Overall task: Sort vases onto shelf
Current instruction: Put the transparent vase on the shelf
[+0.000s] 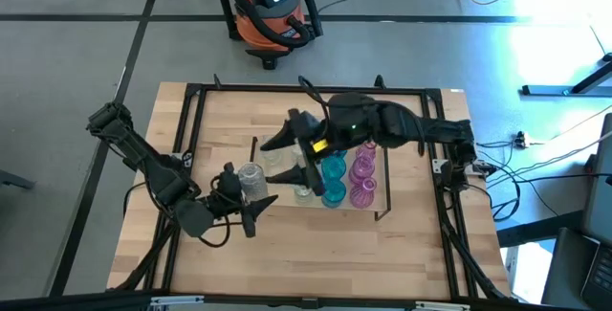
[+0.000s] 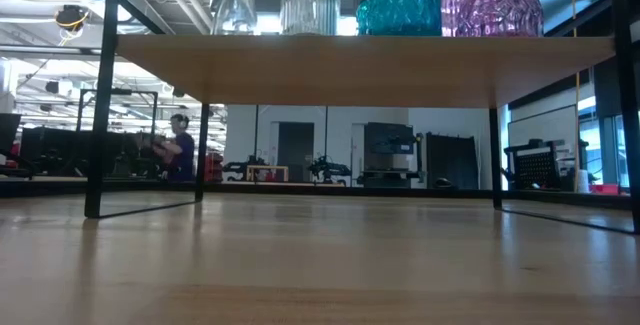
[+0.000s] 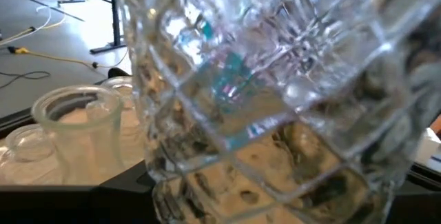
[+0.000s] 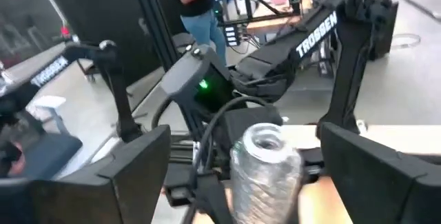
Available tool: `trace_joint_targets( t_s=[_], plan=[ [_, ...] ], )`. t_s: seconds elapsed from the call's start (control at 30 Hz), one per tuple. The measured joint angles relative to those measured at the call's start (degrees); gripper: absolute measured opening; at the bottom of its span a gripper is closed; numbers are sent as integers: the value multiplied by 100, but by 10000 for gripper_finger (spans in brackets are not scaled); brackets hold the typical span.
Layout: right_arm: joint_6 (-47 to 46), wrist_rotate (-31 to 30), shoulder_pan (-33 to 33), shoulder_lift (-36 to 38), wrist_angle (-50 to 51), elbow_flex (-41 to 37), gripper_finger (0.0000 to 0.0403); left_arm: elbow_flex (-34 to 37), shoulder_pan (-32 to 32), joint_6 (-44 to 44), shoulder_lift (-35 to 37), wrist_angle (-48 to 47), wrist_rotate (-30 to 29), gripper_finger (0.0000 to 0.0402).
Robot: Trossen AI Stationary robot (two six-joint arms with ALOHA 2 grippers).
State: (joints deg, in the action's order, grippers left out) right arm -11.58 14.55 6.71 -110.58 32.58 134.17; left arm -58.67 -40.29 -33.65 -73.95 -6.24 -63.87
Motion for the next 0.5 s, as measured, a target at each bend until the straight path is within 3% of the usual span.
trace_joint_targets(
  t_s=[0.17,0.5],
  plan=[
    [-505,4,12,-271,-479,11,346,0,126,371,0,205,261,232],
    [-301,-214,1,-585,-521,10,338,-4,155,791,0,601,279,232]
  ],
)
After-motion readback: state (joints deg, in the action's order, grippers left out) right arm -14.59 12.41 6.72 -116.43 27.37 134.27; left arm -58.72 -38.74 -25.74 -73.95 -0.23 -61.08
